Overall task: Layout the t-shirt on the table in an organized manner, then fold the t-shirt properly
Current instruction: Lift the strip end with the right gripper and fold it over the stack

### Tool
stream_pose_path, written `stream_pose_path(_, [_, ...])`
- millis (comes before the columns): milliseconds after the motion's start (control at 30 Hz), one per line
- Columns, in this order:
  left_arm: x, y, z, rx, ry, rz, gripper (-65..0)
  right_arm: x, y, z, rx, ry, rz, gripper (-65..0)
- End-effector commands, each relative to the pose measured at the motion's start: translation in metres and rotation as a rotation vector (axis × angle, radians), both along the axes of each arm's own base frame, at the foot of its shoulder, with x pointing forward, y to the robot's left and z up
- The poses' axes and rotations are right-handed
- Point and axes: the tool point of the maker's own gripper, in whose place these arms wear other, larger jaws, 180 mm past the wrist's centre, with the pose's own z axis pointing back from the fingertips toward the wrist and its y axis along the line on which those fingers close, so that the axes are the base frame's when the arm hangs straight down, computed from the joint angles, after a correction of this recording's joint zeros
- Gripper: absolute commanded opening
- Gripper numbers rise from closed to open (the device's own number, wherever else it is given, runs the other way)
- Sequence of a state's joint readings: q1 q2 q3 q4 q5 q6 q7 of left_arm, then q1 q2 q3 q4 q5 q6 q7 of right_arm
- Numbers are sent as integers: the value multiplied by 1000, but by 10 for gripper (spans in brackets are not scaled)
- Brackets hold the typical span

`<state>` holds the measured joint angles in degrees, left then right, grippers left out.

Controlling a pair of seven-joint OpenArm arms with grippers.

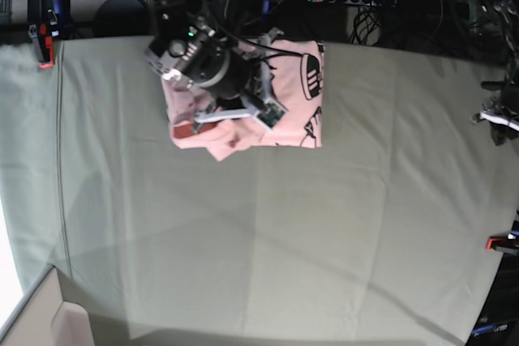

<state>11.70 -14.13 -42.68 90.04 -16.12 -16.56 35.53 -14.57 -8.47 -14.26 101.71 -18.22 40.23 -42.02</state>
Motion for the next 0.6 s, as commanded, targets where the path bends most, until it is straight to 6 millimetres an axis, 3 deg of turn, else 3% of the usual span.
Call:
stream_pose_path(0, [4, 10, 18, 35, -53, 6, -474, 9, 7, 10, 36, -33, -4, -650])
stream_pose_path(233, [-6, 19, 18, 37, -47, 33, -474, 17, 28, 10, 40, -45, 67, -650])
stream_pose_path(400, [-13, 19, 14, 39, -33, 34, -474, 9, 50, 14, 52, -52, 137, -642])
stream_pose_path(567, [-13, 19, 12, 35, -30, 36, -474, 4, 54, 12, 54, -44, 151, -469])
